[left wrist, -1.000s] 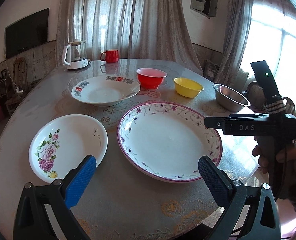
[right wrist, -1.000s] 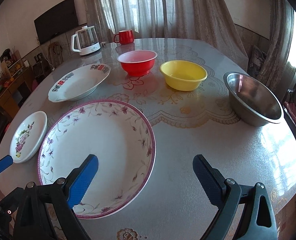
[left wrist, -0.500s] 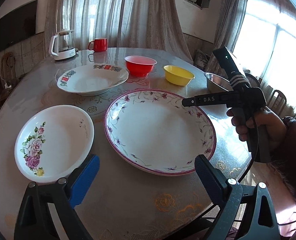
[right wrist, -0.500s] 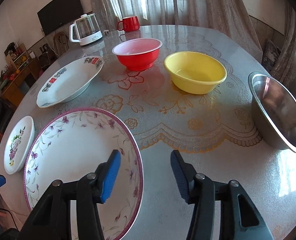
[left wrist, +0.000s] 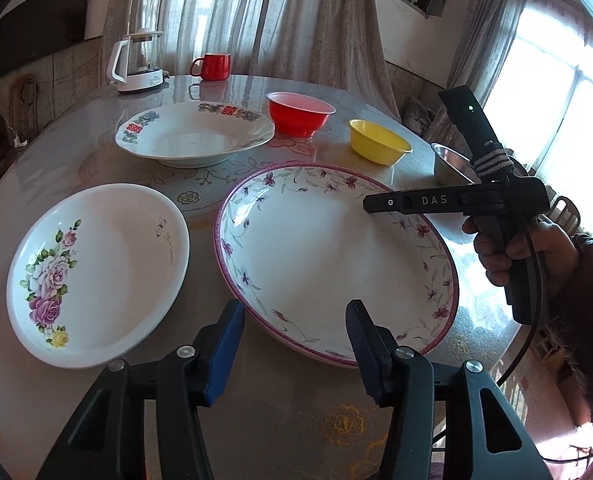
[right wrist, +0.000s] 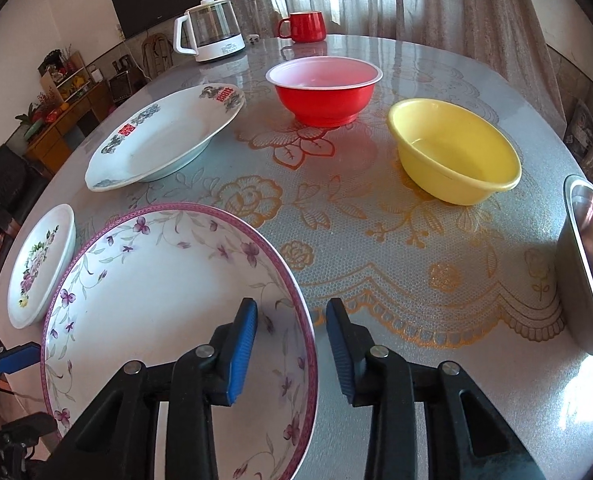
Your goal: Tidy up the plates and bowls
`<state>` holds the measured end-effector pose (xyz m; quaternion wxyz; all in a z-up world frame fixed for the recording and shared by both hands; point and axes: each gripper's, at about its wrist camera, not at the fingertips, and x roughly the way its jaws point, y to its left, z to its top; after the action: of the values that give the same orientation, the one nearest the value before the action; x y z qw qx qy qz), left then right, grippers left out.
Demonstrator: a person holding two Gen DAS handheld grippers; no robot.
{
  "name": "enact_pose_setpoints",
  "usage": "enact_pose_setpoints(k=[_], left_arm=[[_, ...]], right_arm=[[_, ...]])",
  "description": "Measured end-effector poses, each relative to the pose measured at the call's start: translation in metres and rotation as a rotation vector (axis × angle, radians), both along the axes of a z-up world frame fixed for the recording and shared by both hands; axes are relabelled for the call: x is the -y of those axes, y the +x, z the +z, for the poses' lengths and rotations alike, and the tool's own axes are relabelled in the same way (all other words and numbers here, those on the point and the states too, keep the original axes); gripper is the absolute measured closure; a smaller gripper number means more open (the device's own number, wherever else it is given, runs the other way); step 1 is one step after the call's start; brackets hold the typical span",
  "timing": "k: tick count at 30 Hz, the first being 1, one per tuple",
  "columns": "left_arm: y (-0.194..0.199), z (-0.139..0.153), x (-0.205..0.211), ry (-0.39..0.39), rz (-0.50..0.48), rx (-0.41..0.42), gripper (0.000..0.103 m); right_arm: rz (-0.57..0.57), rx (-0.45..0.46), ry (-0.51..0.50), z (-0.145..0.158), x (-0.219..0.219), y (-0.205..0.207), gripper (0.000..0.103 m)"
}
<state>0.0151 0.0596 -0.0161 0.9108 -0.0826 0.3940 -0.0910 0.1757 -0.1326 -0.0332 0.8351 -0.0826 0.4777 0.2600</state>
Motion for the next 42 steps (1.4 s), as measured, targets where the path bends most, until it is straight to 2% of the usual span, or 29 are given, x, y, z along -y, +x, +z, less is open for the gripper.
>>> enact_pose_setpoints(k=[3,6,12,15,17,22,26,28,37,42], left_arm=[[0.003,-0.002,0.004,0.044,0.006,-0.001,0.05],[0.006,-0.004,0.007,0.066,0.014,0.002,0.048],[0.011,-0.004,0.009,0.083,0.035,0.005,0.048],[0.017,-0.002,0.01,0.054,0.023,0.0,0.049],[0.023,-0.002,0.015,0.063,0.016,0.004,0.05],[0.04,-0.001,0.017,0.103,0.055,-0.007,0.05],[0.045,-0.001,0.025,0.193,0.055,0.001,0.05],[0.046,-0.002,0.026,0.221,0.057,0.003,0.054],[0.052,-0.002,0.022,0.25,0.081,-0.008,0.065],[0.056,-0.001,0.02,0.245,0.082,-0.029,0.066]], right_arm=[[0.023,-0.002,0.0,0.0,0.0,0.001,0.068],[0.043,-0.014,0.022,-0.001,0.001,0.0,0.078],[0.01,-0.014,0.039,0.001,0.006,-0.003,0.081],[-0.011,-0.014,0.036,0.001,0.012,-0.004,0.081],[-0.045,-0.022,0.049,0.001,0.021,-0.001,0.081],[-0.123,-0.083,0.11,0.001,0.04,0.0,0.083],[-0.153,-0.082,0.129,0.0,0.043,-0.006,0.083],[-0.175,-0.072,0.134,0.0,0.044,-0.01,0.082],[-0.195,-0.049,0.133,0.0,0.045,-0.02,0.082],[-0.211,-0.071,0.137,0.001,0.046,-0.023,0.082]])
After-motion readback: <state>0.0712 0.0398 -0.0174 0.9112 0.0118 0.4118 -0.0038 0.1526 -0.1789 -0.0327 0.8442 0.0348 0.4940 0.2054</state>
